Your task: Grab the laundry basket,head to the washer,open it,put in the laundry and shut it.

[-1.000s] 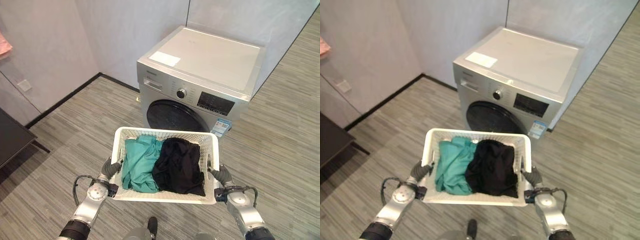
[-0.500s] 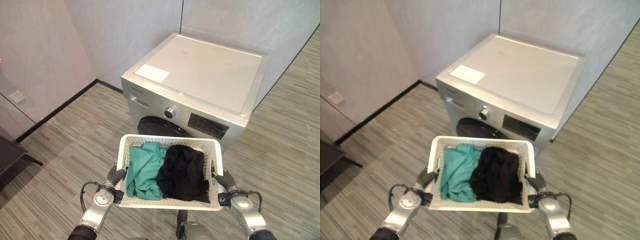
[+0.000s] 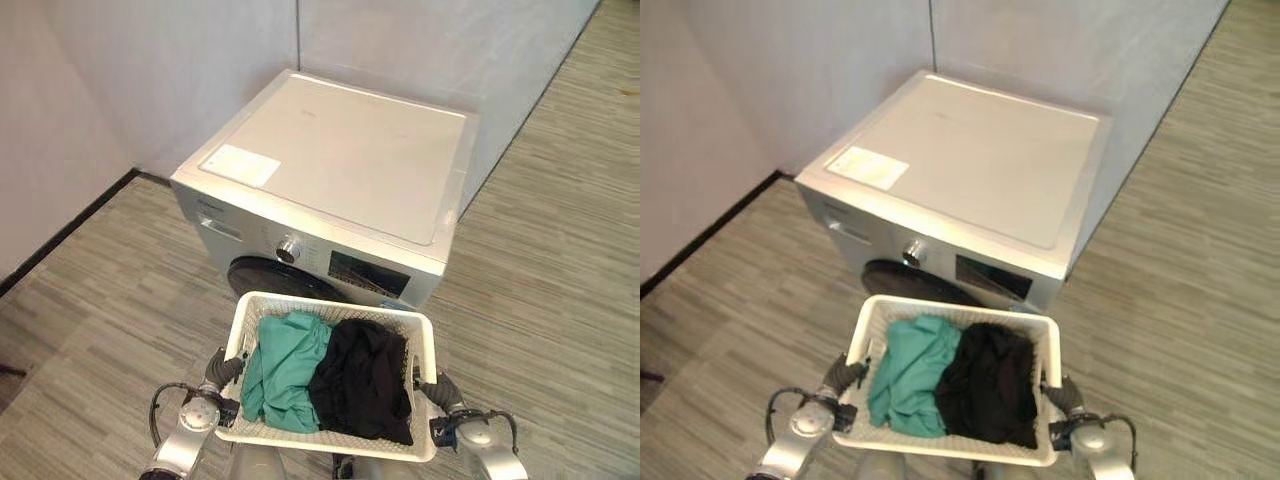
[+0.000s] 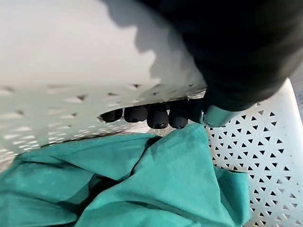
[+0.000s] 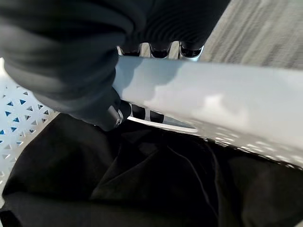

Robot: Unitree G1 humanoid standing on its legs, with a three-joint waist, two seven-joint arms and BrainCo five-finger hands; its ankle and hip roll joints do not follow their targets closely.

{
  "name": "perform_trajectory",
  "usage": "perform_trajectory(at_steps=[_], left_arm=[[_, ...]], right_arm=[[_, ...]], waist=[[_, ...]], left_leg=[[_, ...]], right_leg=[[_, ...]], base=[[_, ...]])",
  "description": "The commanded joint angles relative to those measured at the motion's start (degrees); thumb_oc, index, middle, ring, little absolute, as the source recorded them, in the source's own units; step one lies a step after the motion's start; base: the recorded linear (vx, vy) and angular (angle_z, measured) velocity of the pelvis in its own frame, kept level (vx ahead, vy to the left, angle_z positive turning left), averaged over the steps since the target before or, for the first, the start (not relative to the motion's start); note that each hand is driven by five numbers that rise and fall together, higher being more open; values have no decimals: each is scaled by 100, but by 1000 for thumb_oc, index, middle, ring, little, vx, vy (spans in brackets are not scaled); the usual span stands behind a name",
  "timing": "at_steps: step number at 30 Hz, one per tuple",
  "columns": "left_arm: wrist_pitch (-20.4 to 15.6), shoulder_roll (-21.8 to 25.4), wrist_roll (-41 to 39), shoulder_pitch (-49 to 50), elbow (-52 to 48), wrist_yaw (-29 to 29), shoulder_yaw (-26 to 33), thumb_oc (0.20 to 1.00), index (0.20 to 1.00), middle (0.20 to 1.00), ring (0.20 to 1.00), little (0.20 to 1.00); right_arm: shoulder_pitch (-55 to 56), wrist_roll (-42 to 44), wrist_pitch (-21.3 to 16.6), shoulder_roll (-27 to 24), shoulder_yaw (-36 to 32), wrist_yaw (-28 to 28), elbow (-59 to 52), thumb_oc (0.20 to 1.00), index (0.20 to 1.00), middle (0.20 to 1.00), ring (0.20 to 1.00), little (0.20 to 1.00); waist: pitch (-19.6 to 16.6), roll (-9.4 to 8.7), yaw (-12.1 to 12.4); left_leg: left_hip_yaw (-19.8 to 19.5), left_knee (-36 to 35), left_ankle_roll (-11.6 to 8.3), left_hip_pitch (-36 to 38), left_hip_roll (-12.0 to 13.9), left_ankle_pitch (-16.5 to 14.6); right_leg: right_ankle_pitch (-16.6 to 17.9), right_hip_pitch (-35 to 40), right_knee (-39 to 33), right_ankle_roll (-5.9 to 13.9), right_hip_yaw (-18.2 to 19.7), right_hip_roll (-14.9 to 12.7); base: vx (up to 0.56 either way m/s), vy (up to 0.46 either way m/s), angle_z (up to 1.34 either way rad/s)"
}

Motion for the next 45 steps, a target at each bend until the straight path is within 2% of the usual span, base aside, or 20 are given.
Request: perform_trajectory(at_steps=[1,2,3,4,7,11,12,13,16,17,21,25,29,32,35,39,42,43,44,45], left_arm=[[-672,586,106,-240,-665,881,1438,200,200,200,200,200],[-670,587,107,-227,-669,879,1439,200,200,200,200,200],[-685,700,233,20,-979,953,1679,200,200,200,200,200],[-712,771,332,207,-1175,1030,1848,200,200,200,200,200],[-844,832,755,810,-1893,1394,2543,200,200,200,200,200],[-980,564,1233,2051,-3043,1746,3699,200,200,200,200,200],[-962,550,1235,2094,-3084,1731,3710,200,200,200,200,200],[-1033,436,1456,2498,-3490,1937,4224,200,200,200,200,200],[-1051,360,1688,2837,-3980,2144,4845,200,200,200,200,200],[-1026,327,1697,2892,-4047,2123,4863,200,200,200,200,200],[-911,253,1849,3083,-4648,2314,5529,200,200,200,200,200],[-794,422,1739,2835,-4741,2392,5828,200,200,200,200,200],[-660,762,2108,2516,-4921,2608,6361,200,200,200,200,200],[-629,833,2286,2512,-5072,2704,6724,200,200,200,200,200],[-540,753,2226,2584,-5141,2813,7075,200,200,200,200,200],[-576,781,2112,2668,-5232,2548,7227,200,200,200,200,200],[-715,980,1757,2529,-5212,1990,6914,200,200,200,200,200],[-717,991,1735,2508,-5197,1972,6909,200,200,200,200,200],[-826,1311,1174,2173,-5070,1385,6308,200,200,200,200,200],[-820,1532,961,1965,-4948,1135,5984,200,200,200,200,200]], right_arm=[[-228,59,-729,-467,-844,-20,-971,200,200,200,200,200],[-215,58,-723,-466,-841,-19,-979,200,200,200,200,200],[47,43,-751,-422,-978,45,-1315,200,200,200,200,200],[225,60,-784,-389,-1062,68,-1527,200,200,200,200,200],[729,61,-913,-335,-1394,129,-2124,200,200,200,200,200],[1940,59,-980,-310,-2200,356,-2999,200,200,200,200,200],[1974,59,-962,-312,-2196,359,-3028,200,200,200,200,200],[2428,95,-987,-337,-2556,517,-3390,200,200,200,200,200],[2922,141,-1002,-504,-3009,786,-3909,200,200,200,200,200],[2982,152,-968,-500,-3017,807,-3978,200,200,200,200,200],[3525,338,-934,-698,-3394,1264,-4513,200,200,200,200,200],[3729,771,-979,-914,-3654,1627,-4995,200,200,200,200,200],[3631,999,-1010,-1138,-3848,1901,-5216,200,200,200,200,200],[3727,1325,-1054,-1153,-4118,2187,-5445,200,200,200,200,200],[3631,1467,-1026,-1014,-4399,2144,-5387,200,200,200,200,200],[3524,1586,-1074,-819,-4712,2067,-5411,200,200,200,200,200],[3217,1619,-1133,-916,-4772,1967,-5415,200,200,200,200,200],[3199,1615,-1139,-928,-4777,1951,-5392,200,200,200,200,200],[2675,1551,-1159,-1246,-4566,1760,-5242,200,200,200,200,200],[2356,1510,-1144,-1440,-4426,1660,-5157,200,200,200,200,200]], waist=[[-474,92,13],[-483,83,30],[-431,80,-35],[-403,67,-41],[-254,-3,-117],[-118,-183,-226],[-158,-182,-220],[-137,-287,-264],[-152,-428,-314],[-170,-432,-307],[-247,-576,-385],[-222,-635,-461],[-287,-680,-499],[-308,-752,-473],[-303,-744,-453],[-354,-699,-459],[-409,-635,-433],[-400,-625,-429],[-431,-553,-392],[-448,-530,-364]], left_leg=[[331,-194,32,333,-89,52],[359,-203,34,372,-90,6],[568,-176,98,422,-151,-58],[698,-148,148,480,-186,-185],[933,29,275,464,-276,-391],[1129,380,452,417,-381,-742],[1140,376,456,428,-383,-784],[1186,471,513,446,-402,-890],[1273,590,552,476,-403,-996],[1291,607,555,482,-405,-1011],[1403,774,546,580,-346,-1161],[1496,884,512,634,-268,-1234],[1625,804,514,824,-221,-1278],[1622,803,498,842,-219,-1290],[1612,886,477,816,-206,-1327],[1593,1010,460,814,-168,-1414],[1556,1031,438,803,-168,-1434],[1549,1035,439,797,-168,-1436],[1503,1029,432,817,-175,-1474],[1473,1010,423,815,-183,-1456]], right_leg=[[-359,381,46,625,358,-793],[-396,404,46,628,374,-799],[-236,248,60,724,470,-911],[-224,185,73,774,560,-958],[-47,-58,82,880,798,-1042],[44,-268,164,980,1109,-1058],[17,-264,158,986,1118,-1061],[55,-321,203,1021,1244,-1044],[59,-376,252,1027,1308,-1026],[51,-378,264,1031,1327,-1026],[47,-374,280,1039,1390,-976],[41,-377,297,1055,1431,-895],[72,-364,301,1110,1527,-830],[67,-333,283,1108,1529,-827],[29,-309,285,1085,1469,-845],[-26,-223,314,1084,1367,-857],[-48,-174,327,1088,1288,-874],[-50,-174,325,1087,1281,-875],[-119,-109,326,1076,1171,-886],[-121,-79,310,1074,1127,-899]], base=[[84,150,-32],[34,235,-42],[19,216,-66],[-35,286,-94],[-98,179,-70],[-87,101,-33],[-27,48,-30],[-28,24,-40],[-48,8,-35],[-27,2,-23],[-18,-27,-17],[-43,-16,-14],[9,5,-7],[28,-16,-22],[1,-1,-1],[26,-2,-1],[14,1,5],[29,16,3],[36,16,10],[45,12,21]])
